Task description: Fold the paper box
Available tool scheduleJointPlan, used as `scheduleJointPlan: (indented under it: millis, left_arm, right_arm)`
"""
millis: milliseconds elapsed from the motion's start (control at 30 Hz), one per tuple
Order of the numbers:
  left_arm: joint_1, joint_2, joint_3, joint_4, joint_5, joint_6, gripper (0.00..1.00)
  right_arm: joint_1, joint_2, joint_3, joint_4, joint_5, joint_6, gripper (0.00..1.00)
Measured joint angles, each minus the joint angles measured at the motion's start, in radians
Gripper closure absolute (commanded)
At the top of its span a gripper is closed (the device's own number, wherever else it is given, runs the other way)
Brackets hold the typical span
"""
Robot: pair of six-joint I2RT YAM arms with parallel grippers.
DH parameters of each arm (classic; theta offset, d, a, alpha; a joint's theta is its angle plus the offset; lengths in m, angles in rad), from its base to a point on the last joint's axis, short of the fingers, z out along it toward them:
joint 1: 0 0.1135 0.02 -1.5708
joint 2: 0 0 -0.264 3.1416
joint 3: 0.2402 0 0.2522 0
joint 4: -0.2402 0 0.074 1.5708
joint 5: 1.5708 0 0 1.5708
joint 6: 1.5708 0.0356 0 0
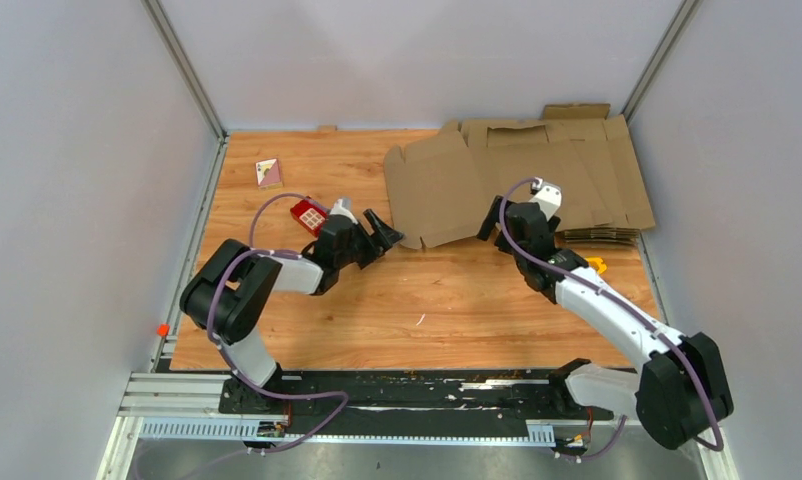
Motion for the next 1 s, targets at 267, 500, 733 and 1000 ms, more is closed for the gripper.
scheduleJointPlan:
  millis: [267, 500, 733, 1000]
  left_arm:
    - [-0.087, 0.121, 0.154, 0.023, -0.027, -0.030, 0.38]
    - [-0.091, 0.163, 0.161, 0.029, -0.046, -0.041, 0.55]
    - [-0.092, 0.162, 0.161, 0.004, -0.055, -0.053, 0.19]
    - [-0.097, 0.168, 0.126, 0.072, -0.079, -0.190, 0.29]
  right_arm:
    - [0.000, -0.139, -0.101, 0.084, 0.081, -0.008, 0.05]
    - [0.000, -0.164, -0.138, 0.135, 0.111, -0.012, 0.05]
    - [0.000, -0.165, -0.148, 0.148, 0.113, -0.012, 0.05]
    - [0.000, -0.183, -0.163, 0.158, 0.119, -0.012, 0.06]
